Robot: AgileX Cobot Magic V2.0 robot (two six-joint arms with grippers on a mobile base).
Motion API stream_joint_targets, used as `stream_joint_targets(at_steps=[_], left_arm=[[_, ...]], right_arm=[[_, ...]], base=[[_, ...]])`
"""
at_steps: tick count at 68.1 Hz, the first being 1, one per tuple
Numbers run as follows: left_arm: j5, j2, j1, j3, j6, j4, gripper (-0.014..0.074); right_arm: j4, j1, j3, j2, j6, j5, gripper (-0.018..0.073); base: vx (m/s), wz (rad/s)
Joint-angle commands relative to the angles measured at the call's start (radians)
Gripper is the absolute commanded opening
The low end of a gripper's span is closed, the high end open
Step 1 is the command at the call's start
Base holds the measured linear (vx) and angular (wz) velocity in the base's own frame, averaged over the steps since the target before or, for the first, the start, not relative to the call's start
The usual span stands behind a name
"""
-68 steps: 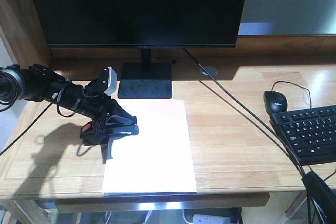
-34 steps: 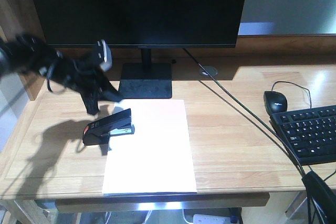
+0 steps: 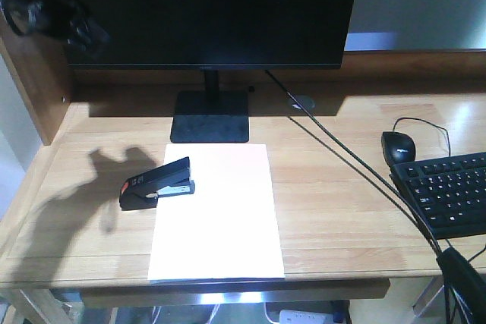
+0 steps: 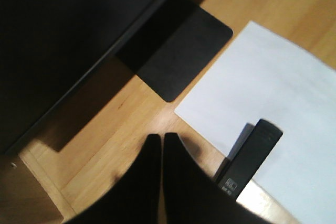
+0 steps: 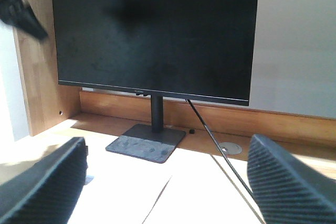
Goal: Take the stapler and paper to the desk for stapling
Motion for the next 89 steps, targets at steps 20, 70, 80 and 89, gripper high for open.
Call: stream_joint_targets(at_steps=[20,70,80,89], left_arm=[[-0.03,-0.127,-0.002,-0.044,-0.366,0.008,-0.0007],[-0.512,-0.65,-0.004,0.665,-0.577,0.235,-0.0007],[-0.59,-0.822,-0.004,0.907,-0.494,0.204,-0.0007],[-0.682,-0.979,-0.004,1.135,-0.403,0.103,-0.0007]], right_arm=[[-0.038,-0.004,-0.03,0.013,-0.005,0.015,0.058],[-0.038,-0.004,-0.03,0.013,-0.005,0.015,0.058],[-0.038,-0.004,-0.03,0.013,-0.005,0.018,0.058],[-0.038,-0.004,-0.03,0.013,-0.005,0.018,0.058]], base=[[0.0,0.0],[0.0,0.0],[0.0,0.0],[0.0,0.0]])
